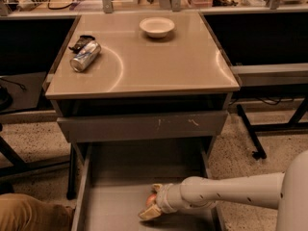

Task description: Pick apple from middle drawer and place on counter

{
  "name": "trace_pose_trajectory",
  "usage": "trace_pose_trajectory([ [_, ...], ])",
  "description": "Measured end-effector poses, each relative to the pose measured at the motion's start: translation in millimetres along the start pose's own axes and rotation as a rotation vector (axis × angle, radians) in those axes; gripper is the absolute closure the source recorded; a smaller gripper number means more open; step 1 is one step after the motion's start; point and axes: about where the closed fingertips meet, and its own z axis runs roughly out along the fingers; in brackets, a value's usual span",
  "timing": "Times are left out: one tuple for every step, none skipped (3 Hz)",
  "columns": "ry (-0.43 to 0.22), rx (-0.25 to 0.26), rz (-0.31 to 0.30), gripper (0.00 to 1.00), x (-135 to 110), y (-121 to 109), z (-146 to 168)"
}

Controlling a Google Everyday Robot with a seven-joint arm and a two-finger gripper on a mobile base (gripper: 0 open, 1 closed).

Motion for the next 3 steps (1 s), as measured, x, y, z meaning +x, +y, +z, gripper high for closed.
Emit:
trace_pose_trajectory([
  [0.0,0.0,0.0,0.55,0.0,0.0,0.0],
  [0.0,0.0,0.0,0.78,0.0,0.0,0.0],
  [0.0,0.0,0.0,0.99,-1.7,0.3,-1.8],
])
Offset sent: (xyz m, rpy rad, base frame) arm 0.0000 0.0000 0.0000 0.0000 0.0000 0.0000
